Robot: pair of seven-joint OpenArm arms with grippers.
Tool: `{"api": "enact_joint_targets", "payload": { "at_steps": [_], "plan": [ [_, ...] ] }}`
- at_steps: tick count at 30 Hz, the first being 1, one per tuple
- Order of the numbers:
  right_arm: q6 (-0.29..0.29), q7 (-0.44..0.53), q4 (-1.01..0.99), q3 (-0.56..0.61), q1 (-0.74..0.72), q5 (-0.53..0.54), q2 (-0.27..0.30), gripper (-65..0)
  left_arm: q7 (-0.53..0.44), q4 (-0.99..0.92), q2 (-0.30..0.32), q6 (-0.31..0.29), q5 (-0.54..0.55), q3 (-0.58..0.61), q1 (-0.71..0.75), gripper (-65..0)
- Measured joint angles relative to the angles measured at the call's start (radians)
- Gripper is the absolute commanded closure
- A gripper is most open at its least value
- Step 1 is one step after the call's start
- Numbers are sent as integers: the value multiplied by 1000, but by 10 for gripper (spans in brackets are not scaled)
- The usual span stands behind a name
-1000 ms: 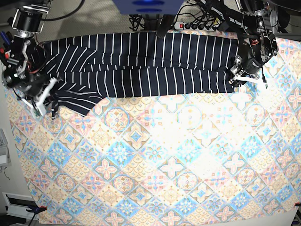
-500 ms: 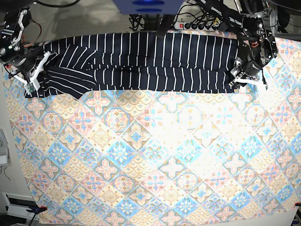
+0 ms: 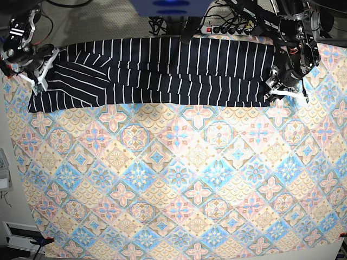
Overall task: Fold the T-shirt properly
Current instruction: 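Pull the sleeve end with the right gripper onto the folded strip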
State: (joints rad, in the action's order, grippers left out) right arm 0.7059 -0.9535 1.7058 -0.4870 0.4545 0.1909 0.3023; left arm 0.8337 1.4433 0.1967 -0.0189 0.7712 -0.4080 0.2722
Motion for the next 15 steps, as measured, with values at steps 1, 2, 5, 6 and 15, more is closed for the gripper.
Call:
{"api": "enact_joint_targets", "payload": {
  "at_steps": [1,2,5,6,15],
  "plan": [
    [0,3,8,-42,-1,-3,-24,-118,1,0,0,0,0,0,0,-209],
    [-3,2,19,-75,-1,-5,-38,-127,1,0,0,0,1,0,0,-209],
    [-10,-10,65,-109,3,-21,-60,-158,0,0,0,0,0,0,0,-209],
    [-10,-11,85,-109,3,-21,-64,-167,0,0,-1,0,1,0,0,-209],
    [-3,-6,161,-102,1,184,-64,-228,-8,0,0,-2,6,0,14,-254]
  ]
}}
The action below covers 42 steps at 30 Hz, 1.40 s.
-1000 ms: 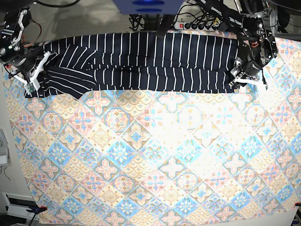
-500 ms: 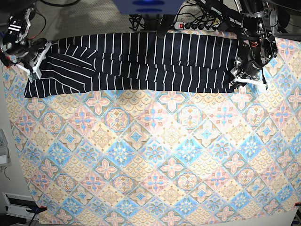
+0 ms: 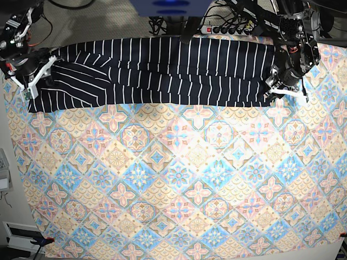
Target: Fold the T-shirt properly
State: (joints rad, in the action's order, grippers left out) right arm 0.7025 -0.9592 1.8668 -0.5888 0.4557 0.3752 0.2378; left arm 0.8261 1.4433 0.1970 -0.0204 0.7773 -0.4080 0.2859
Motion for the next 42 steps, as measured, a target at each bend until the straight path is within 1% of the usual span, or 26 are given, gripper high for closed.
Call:
{"api": "enact_joint_targets", "payload": {
  "at_steps": [2,4,6,7,9,11,13,15,16,18,20,23,25,29,30,31,34,38,42],
  "plan": [
    [0,-2,1,2,-1,62,0,-224,1,0,0,-7,12,0,3,-324],
    [-8,-4,17,39,-1,79,6,-224,4,3,0,-11,16,0,3,-396],
    [-7,-6,27,132,1,79,31,-224,4,5,-2,-14,24,0,2,-450],
    [-7,-3,28,194,2,79,49,-224,4,6,-3,-15,29,0,3,-465],
    [-6,0,30,315,-2,86,76,-225,-2,10,-3,-21,32,0,11,-466],
    [-5,4,30,405,-10,87,99,-225,-3,13,-2,-21,31,0,14,-467],
    [-3,-4,28,470,-30,84,98,-225,-4,13,2,-22,29,0,18,-468],
    [-4,-1,25,508,-60,78,98,-225,-11,15,9,-24,33,0,32,-470],
    [-6,13,25,520,-69,66,98,-225,-3,15,22,-30,36,3,38,-471],
    [-6,14,25,533,-69,1,98,-225,1,13,45,-24,28,3,46,-473],
    [-7,-7,20,565,-61,-93,99,-225,29,13,55,-25,28,-2,50,-473],
    [2,-5,16,610,-66,-132,92,-225,80,13,81,-25,28,0,49,-473],
    [-8,2,16,616,-90,-169,62,-225,85,13,86,-26,32,4,50,-473],
    [-3,11,18,629,-92,-190,43,-225,110,21,111,-21,12,48,47,-471],
    [-6,1,18,629,-89,-196,39,-225,135,21,120,-21,13,54,46,-472],
    [-6,-4,16,628,-84,-196,39,-225,158,21,124,-21,13,53,46,-473],
    [-3,8,5,628,-90,-191,37,-225,157,21,128,-21,14,64,47,-469],
    [-3,4,-2,628,-89,-192,37,-225,156,23,161,-17,8,122,47,-468],
    [-4,5,-3,628,-90,-192,36,-225,145,31,172,-8,-14,178,49,-467]
  ]
}}
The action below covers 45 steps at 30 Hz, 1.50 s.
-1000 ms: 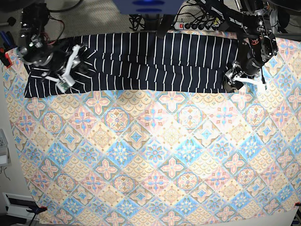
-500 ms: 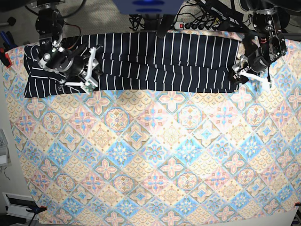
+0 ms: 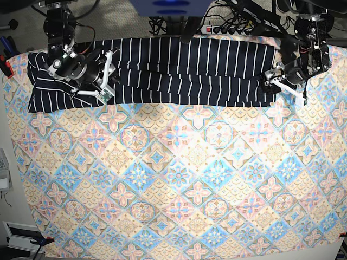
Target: Fold the T-shirt properly
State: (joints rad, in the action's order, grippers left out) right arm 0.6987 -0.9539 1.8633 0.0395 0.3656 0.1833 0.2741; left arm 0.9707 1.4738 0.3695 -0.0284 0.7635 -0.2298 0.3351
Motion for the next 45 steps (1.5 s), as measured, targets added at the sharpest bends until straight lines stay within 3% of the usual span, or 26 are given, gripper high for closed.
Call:
{"api": "enact_joint_targets", "payload": {
  "at_steps": [12,16,25,29,34,42,45],
  "plan": [
    [0,-2,-2,0,1,-2,-3,-225,110,66,-4,6,-11,22,13,-466],
    [2,0,-3,0,1,4,-31,-225,114,91,-9,5,-7,23,39,-466],
    [-3,-1,-5,-1,0,-1,-25,-225,132,84,-10,5,-7,28,27,-458],
    [-3,-1,-5,-1,1,0,-24,-225,190,40,-3,11,-5,37,-18,-362],
    [-3,-2,-5,-1,1,-1,-25,-225,190,48,10,40,-85,121,-32,-218],
    [-3,-4,-5,-1,0,-1,-25,-225,184,81,9,48,-117,143,-29,-192],
    [-3,-2,-5,-1,0,0,-25,-225,114,129,-11,45,-78,156,-13,-191]
  ]
}}
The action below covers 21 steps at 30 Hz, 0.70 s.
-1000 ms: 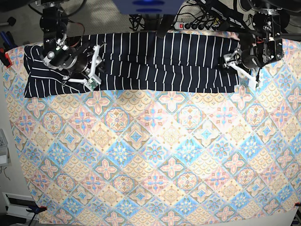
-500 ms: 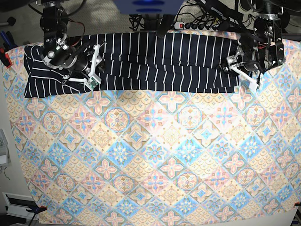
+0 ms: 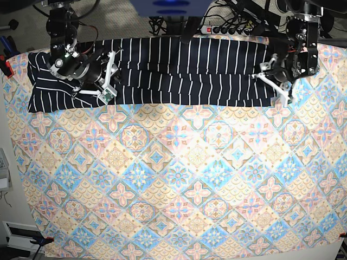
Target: Fold the T-shirt properly
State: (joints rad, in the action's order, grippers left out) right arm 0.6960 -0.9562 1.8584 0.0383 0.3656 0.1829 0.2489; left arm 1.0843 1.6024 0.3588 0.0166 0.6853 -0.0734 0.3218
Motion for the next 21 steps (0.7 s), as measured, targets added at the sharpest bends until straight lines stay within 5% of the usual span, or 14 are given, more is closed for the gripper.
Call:
{"api": "enact_joint_targets", "payload": {
  "at_steps": [4,9,14,18,21],
  "plan": [
    [0,1,0,0,0,0,-2,-225,5,19,-50,-49,105,38,-6,-155],
    [0,-2,0,2,3,0,-4,-225,-34,17,5,-29,64,-5,-4,-132],
    [0,-6,2,1,6,-4,2,-225,-16,18,-26,-47,90,0,1,-118],
    [0,1,2,1,6,0,0,-225,-20,18,-13,-36,75,-105,5,-3],
    [0,2,2,1,5,0,-2,-225,-20,18,-13,-40,83,-194,14,0]
  ]
}}
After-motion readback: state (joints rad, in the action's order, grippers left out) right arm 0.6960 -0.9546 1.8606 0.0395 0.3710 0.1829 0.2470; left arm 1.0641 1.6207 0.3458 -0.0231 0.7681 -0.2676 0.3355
